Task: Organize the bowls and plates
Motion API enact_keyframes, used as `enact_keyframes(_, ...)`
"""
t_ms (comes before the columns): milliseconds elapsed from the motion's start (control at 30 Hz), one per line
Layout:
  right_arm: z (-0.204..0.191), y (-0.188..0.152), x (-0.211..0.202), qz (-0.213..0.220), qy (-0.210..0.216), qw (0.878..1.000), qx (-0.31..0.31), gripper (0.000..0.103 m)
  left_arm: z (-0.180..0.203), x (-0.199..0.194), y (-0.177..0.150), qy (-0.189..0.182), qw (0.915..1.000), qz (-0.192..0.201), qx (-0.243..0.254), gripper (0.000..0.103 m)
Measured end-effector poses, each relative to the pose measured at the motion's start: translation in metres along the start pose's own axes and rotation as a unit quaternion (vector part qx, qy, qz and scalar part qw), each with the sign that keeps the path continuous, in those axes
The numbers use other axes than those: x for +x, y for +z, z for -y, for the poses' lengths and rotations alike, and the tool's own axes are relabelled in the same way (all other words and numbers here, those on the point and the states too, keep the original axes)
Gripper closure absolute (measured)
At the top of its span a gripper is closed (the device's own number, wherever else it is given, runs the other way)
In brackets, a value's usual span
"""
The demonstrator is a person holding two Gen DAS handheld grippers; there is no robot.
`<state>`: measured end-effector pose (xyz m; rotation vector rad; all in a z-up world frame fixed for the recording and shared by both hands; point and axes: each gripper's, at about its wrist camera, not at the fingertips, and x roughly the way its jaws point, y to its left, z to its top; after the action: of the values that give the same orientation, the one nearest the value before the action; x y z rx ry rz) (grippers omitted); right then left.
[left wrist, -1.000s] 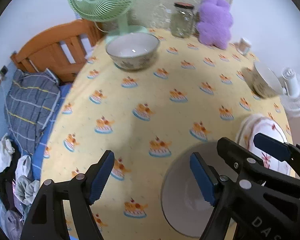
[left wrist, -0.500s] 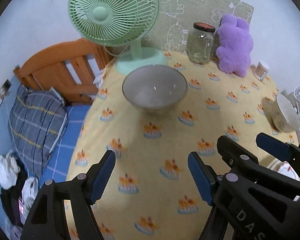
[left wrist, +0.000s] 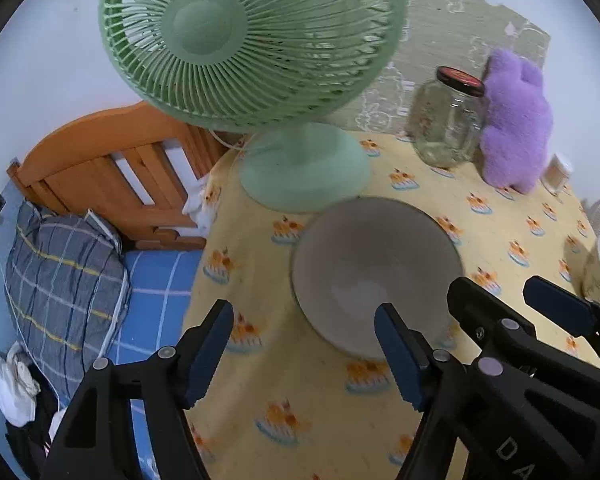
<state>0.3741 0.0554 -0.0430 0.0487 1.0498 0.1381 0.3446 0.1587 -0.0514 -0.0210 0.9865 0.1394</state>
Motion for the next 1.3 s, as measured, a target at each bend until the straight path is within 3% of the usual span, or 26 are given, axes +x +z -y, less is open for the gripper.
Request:
enact_keyframes(133, -0.008, 0.014, 0.02, 0.003, -0.009, 1.0, -0.001, 0.038, -0.005, 0.02, 0.013, -0.011, 0.9998, -0.013, -0.007, 0.036)
enact_keyframes(400, -0.003, 0.027, 0.055, -0.005, -0.027, 1.0, 0.012, 0.04, -0.004, 0.054, 0.022, -0.017, 0.9995, -0.021, -0.014, 0.037)
enact_keyframes(467, 0.0, 0.026, 0.064, -0.014, -0.026, 0.999, 0.016, 0.05, -0.003, 0.061, 0.02, -0.021, 0.9993, -0.028, -0.016, 0.041)
enact_keyframes(533, 0.001, 0.024, 0.072, -0.026, -0.029, 0.999, 0.016, 0.059, -0.001, 0.067, 0.017, -0.014, 0.9993, -0.033, -0.013, 0.053)
enact_keyframes(667, 0.001, 0.02, 0.08, -0.033, -0.025, 0.999, 0.016, 0.072, -0.002, 0.075, 0.015, -0.016, 0.9989, -0.041, -0.016, 0.06)
enact_keyframes(1033, 0.003, 0.022, 0.079, -0.025, -0.034, 0.999, -0.003, 0.082, 0.001, 0.079, 0.015, -0.027, 0.9986, -0.043, -0.015, 0.08)
enact_keyframes(1300, 0.005, 0.016, 0.071, -0.033, -0.035, 0.999, -0.007, 0.083, 0.005, 0.071, 0.01, -0.023, 0.9981, -0.057, -0.012, 0.08)
